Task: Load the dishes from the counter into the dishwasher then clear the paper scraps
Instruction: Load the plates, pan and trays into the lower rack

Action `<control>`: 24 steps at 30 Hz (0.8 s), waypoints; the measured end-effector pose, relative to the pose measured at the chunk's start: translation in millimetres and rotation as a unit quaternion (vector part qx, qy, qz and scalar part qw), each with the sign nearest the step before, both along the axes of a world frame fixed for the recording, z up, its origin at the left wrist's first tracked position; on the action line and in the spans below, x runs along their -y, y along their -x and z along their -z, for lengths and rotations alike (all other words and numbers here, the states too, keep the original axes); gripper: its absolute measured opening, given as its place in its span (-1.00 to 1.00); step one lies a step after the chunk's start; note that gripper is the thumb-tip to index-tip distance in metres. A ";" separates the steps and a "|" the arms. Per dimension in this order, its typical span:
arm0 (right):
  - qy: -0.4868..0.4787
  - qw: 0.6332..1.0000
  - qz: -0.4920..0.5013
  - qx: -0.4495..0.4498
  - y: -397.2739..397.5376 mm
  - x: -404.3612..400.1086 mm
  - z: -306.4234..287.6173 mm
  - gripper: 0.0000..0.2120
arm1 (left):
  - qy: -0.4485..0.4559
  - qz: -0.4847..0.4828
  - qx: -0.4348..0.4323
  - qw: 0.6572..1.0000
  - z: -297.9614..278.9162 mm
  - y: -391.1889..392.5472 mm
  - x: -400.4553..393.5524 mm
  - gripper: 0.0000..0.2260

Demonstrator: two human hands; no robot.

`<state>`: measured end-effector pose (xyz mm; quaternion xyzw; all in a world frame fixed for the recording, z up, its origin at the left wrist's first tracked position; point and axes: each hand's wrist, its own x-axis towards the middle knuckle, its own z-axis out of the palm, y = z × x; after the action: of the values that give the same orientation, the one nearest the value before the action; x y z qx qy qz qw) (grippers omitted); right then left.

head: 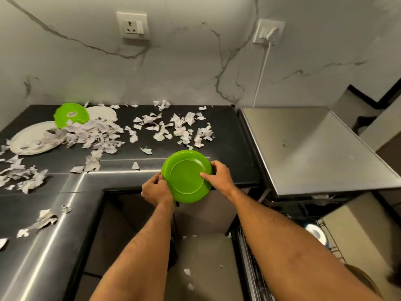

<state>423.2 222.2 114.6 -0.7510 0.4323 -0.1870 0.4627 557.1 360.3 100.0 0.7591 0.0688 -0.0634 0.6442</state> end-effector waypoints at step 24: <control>-0.158 0.980 0.115 -0.036 419.1 40.5 231.8 -0.62 | -0.157 0.260 -0.085 0.949 230.3 383.4 71.7 -0.78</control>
<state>4.1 181.8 -117.3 -0.6199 0.5563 -0.1410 0.5352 173.7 288.6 -130.2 0.8342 -0.0680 -0.2812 0.4695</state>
